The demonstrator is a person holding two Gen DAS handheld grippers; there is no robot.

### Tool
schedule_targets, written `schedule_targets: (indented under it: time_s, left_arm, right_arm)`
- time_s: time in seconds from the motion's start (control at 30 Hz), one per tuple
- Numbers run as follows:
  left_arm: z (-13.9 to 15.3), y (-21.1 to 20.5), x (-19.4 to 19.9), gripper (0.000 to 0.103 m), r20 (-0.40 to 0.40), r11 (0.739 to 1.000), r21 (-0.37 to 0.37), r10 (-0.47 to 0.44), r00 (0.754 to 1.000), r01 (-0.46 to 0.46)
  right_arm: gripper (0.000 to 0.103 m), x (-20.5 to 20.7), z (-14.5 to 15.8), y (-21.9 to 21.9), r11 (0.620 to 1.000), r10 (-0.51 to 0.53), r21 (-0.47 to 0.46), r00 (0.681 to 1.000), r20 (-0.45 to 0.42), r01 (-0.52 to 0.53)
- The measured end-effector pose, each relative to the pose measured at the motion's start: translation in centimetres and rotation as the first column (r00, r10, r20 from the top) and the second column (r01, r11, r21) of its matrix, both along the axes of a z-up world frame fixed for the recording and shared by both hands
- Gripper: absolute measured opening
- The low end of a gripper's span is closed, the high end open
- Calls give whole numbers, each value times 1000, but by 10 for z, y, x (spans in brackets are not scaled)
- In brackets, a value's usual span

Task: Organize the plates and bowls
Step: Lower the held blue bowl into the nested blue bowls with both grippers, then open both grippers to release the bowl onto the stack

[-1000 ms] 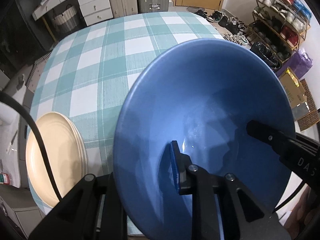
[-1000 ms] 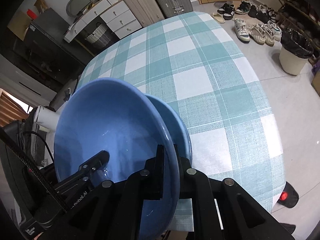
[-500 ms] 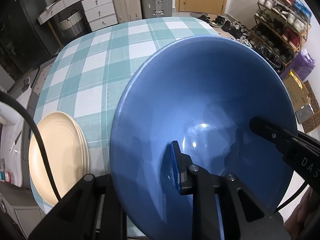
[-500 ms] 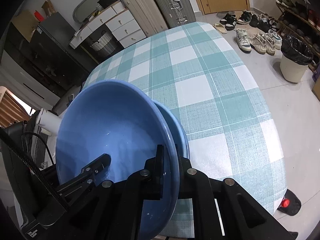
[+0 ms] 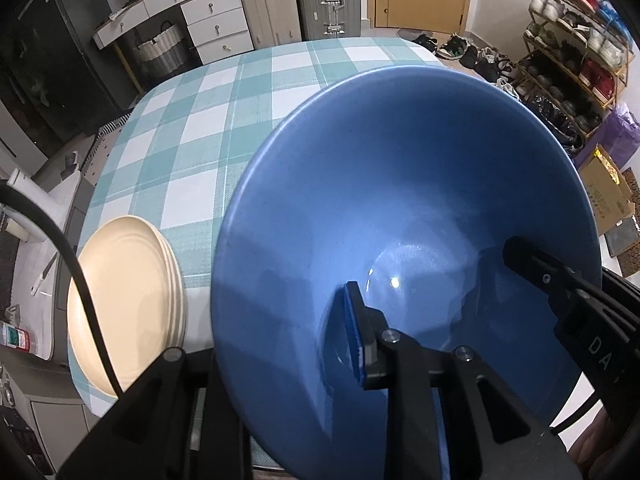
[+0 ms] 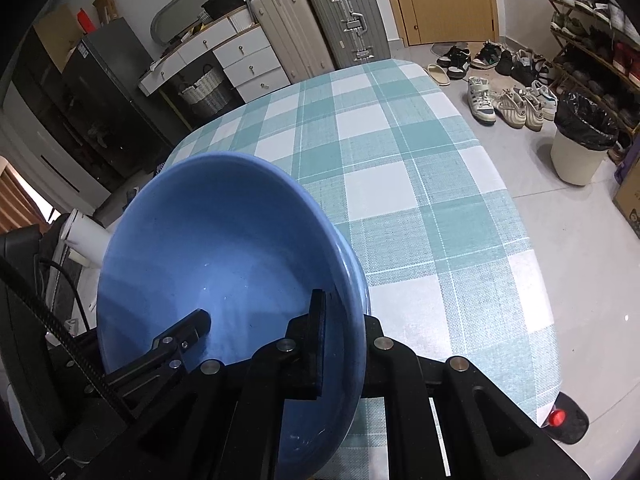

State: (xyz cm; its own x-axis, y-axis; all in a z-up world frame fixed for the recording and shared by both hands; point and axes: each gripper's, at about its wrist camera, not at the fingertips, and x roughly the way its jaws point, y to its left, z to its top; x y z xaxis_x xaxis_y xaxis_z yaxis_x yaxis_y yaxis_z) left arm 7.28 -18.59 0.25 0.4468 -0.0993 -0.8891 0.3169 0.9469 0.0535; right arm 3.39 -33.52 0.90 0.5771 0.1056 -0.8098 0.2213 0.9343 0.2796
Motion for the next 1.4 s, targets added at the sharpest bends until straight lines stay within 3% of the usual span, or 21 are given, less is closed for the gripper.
schedule_targets:
  time_s: [0.5,0.77,0.97,1.07,1.4]
  left_arm:
    - [1,-6,-4,26,28,999,42,9,1000,-10]
    - [5,-9,-9,27,113,995,103,-6,994,-6]
    - [3,-10,-8,38,89,993,117,-35,995,24]
    - [8,-12,-11,52,128,986,166,-31,991,10]
    - [4,-4,-8,52,115,991,137,-27,993,11]
  right_arm:
    - [8,-5,-4,-8,998,-21,59,999,38,19]
    - [8,-6,-4,-8,998,-12,64,999,45,10]
    - [8,-5,-4,-6,999,-5,53,999,51,2]
    - [8,-5,-5,-6,999,-10,53,999,46,7]
    - [13,-4,-3,-2,999,-3,36,999,37,2]
